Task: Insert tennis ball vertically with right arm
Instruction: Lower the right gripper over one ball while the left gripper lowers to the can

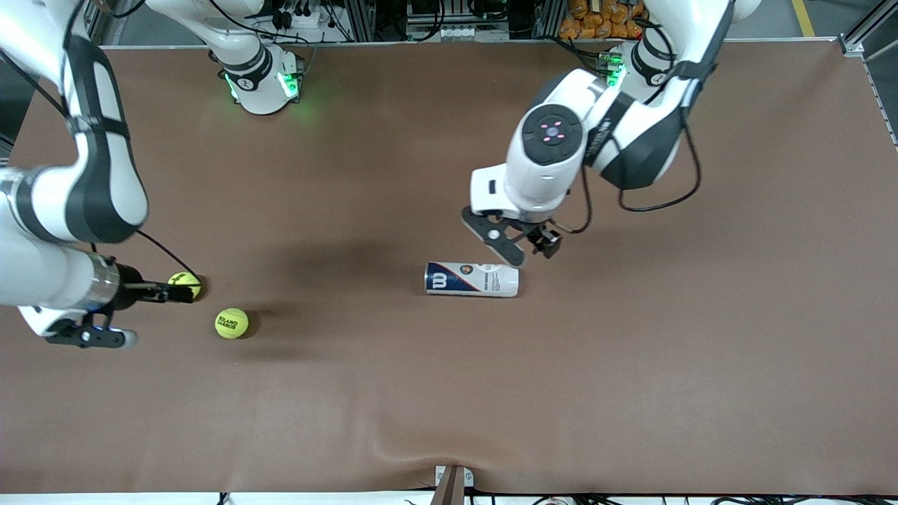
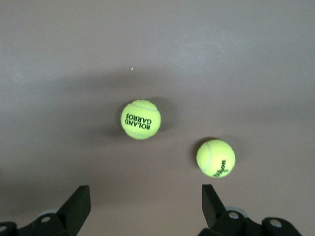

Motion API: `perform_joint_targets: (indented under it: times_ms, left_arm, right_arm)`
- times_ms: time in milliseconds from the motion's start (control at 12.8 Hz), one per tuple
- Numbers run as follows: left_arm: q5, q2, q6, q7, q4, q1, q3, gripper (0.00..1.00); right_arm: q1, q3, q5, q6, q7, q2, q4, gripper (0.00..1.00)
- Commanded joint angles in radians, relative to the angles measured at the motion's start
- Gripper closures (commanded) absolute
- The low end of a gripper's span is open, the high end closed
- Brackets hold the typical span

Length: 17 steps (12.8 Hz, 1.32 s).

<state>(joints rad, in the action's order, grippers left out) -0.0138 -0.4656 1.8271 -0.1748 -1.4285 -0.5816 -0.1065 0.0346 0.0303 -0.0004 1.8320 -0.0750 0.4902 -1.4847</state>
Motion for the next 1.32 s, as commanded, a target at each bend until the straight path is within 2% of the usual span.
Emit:
perform_joint_targets:
  times_ms: [0, 311, 467, 701, 856, 1246]
  left_arm:
    - [-0.02, -0.074, 0.053, -0.07, 0.042, -0.047, 0.007, 0.0]
    - [-0.098, -0.145, 0.109, -0.179, 0.042, -0.104, 0.007, 0.0]
    - [-0.098, -0.163, 0.147, -0.27, 0.043, -0.11, 0.007, 0.0]
    - [-0.098, -0.2, 0.239, -0.331, 0.046, -0.125, 0.01, 0.0]
    - [-0.098, -0.229, 0.309, -0.334, 0.049, -0.133, 0.01, 0.0]
    - [-0.097, -0.327, 0.376, -0.4, 0.132, -0.142, 0.007, 0.0]
  right_arm:
    - [0.014, 0.01, 0.016, 0.032, 0.023, 0.069, 0.015, 0.0]
    - [0.004, 0.01, 0.016, 0.079, 0.029, 0.139, 0.014, 0.0]
    - [0.004, 0.011, 0.016, 0.143, 0.029, 0.18, 0.014, 0.0]
    - [0.004, 0.011, 0.017, 0.161, 0.029, 0.209, 0.014, 0.0]
    - [0.004, 0.011, 0.064, 0.168, 0.031, 0.226, 0.014, 0.0]
    - [-0.005, 0.011, 0.072, 0.239, 0.031, 0.264, 0.014, 0.0]
